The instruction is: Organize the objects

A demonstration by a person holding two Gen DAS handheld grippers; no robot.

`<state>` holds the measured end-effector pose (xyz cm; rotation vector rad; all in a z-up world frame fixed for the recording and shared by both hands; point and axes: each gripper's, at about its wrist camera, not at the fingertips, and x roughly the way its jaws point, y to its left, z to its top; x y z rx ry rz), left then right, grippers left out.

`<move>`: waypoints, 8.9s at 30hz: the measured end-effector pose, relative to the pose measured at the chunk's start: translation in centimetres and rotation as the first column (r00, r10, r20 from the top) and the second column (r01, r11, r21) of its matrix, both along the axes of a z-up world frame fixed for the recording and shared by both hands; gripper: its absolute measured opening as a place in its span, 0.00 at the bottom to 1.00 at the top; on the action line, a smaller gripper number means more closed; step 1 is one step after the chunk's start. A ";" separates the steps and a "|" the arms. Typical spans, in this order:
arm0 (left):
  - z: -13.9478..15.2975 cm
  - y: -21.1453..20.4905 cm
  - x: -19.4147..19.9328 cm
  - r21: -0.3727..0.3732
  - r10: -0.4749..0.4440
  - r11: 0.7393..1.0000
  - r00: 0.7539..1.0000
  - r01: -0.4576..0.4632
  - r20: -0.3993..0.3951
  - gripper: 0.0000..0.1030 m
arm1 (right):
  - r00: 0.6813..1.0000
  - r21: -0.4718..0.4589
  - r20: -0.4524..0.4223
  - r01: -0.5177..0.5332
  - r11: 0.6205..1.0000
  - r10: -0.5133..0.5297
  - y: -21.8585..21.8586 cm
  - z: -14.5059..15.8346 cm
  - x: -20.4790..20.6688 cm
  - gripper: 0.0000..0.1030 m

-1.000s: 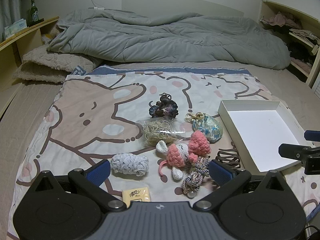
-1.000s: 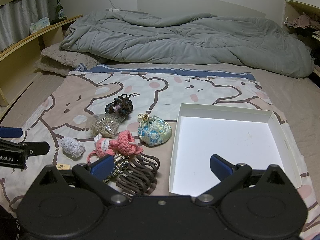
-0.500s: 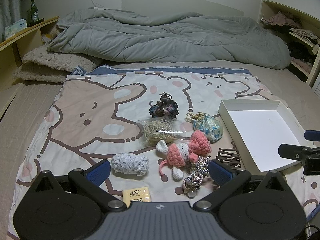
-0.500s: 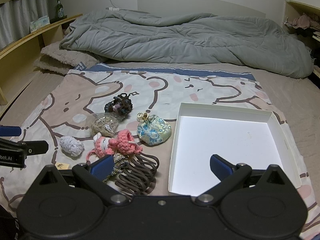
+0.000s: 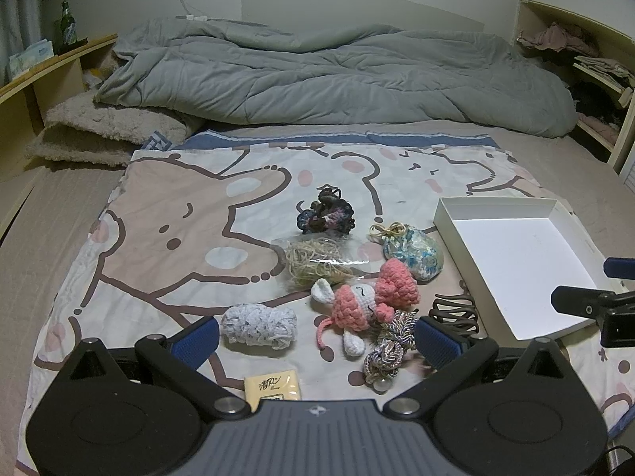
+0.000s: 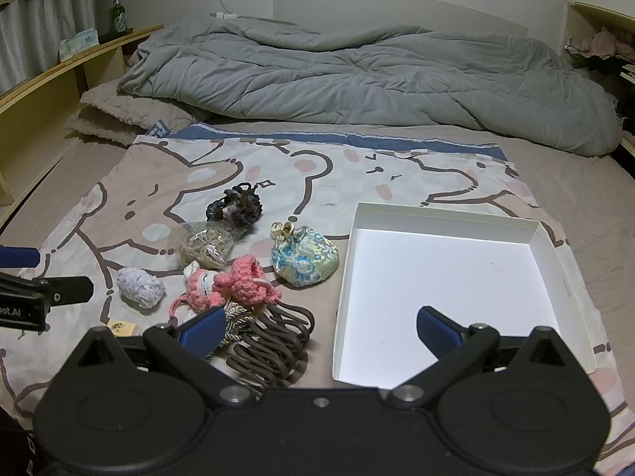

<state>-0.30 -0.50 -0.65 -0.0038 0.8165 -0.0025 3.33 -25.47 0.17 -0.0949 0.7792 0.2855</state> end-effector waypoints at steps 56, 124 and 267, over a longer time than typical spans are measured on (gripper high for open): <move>-1.9 5.1 2.2 0.040 0.093 0.995 0.995 -0.092 -0.044 1.00 | 0.990 -0.065 0.054 -0.129 0.989 0.133 2.9 -1.8 2.1 1.00; -13.8 5.9 4.7 -0.186 -0.046 0.982 0.919 -0.030 -0.391 0.52 | 0.906 0.124 -0.382 -0.149 0.981 0.186 2.6 -7.9 5.1 0.33; -8.8 -12.1 25.8 -0.312 -0.189 0.942 0.966 0.128 -0.174 0.67 | 0.977 -0.035 -0.119 0.176 0.984 -0.179 -9.2 -6.2 20.5 0.69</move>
